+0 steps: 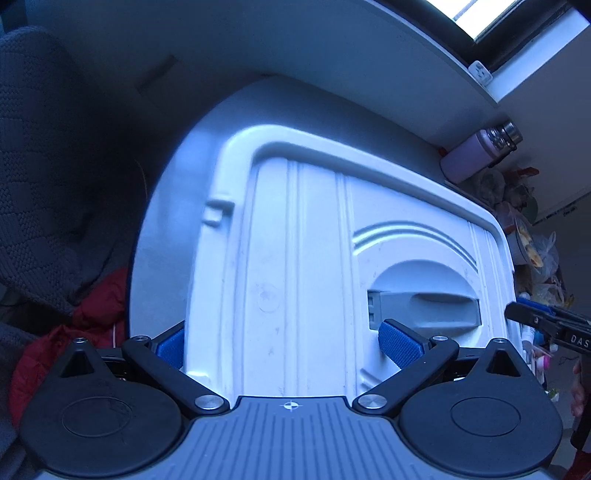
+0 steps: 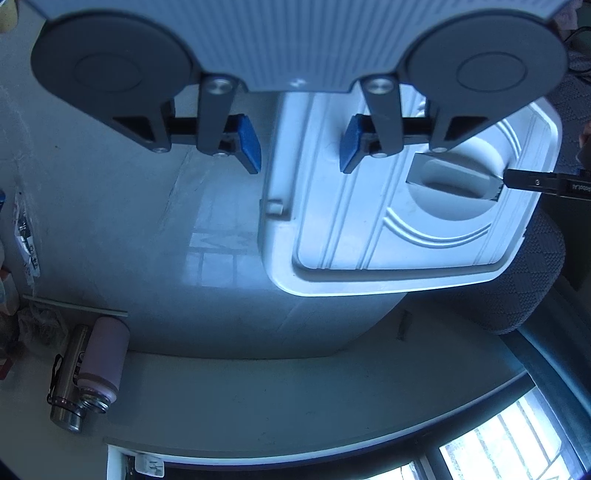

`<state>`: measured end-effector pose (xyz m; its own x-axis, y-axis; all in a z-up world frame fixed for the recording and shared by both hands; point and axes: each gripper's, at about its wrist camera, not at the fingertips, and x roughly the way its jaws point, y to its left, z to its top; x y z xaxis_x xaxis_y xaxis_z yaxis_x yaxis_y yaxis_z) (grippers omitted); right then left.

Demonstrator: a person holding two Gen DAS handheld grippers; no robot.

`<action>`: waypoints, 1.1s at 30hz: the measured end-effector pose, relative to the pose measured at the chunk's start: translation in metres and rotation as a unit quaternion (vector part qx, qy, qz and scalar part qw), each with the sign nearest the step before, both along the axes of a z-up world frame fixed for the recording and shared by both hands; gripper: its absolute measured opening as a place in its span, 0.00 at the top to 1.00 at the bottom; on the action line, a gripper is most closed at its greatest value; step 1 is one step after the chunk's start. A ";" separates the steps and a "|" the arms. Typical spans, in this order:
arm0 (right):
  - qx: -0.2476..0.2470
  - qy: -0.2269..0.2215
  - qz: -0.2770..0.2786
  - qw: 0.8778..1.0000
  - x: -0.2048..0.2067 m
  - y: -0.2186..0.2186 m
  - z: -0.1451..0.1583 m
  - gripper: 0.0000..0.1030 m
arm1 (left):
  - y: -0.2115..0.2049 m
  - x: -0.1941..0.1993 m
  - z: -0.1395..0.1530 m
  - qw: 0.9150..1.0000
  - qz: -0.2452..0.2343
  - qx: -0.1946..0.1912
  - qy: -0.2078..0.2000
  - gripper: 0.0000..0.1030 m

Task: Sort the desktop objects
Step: 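Lower the white lid onto the bin rim with both tools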

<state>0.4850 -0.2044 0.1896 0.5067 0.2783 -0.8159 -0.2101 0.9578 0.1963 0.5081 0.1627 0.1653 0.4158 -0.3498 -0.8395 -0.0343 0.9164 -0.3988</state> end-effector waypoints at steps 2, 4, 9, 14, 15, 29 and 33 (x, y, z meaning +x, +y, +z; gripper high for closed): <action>-0.018 -0.001 -0.005 1.000 0.000 0.000 -0.001 0.54 | -0.007 -0.001 -0.001 1.000 -0.006 0.011 -0.002 0.00; -0.003 0.006 -0.008 1.000 0.000 -0.004 -0.003 0.54 | -0.007 -0.002 0.000 1.000 -0.004 0.014 -0.005 0.00; 0.011 0.009 -0.014 1.000 -0.005 -0.003 -0.005 0.49 | -0.004 -0.003 0.010 0.999 -0.001 0.032 -0.017 0.00; -0.014 -0.004 -0.035 0.999 -0.015 0.005 -0.007 0.27 | -0.017 -0.006 0.018 0.995 -0.023 0.090 -0.046 0.00; -0.021 -0.008 -0.045 0.999 -0.018 0.006 -0.007 0.27 | -0.020 -0.008 0.020 0.993 -0.026 0.100 -0.054 0.00; -0.051 -0.071 -0.097 0.992 -0.081 0.035 -0.014 0.15 | -0.035 -0.038 0.027 0.977 -0.020 0.156 -0.143 0.00; -0.054 -0.082 -0.105 0.990 -0.083 0.036 -0.016 0.13 | -0.035 -0.044 0.024 0.975 -0.011 0.152 -0.161 0.00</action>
<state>0.4018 -0.1679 0.1736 0.6717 0.0683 -0.7377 -0.0238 0.9972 0.0707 0.4645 0.1275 0.1895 0.6705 -0.1175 -0.7325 0.0688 0.9930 -0.0964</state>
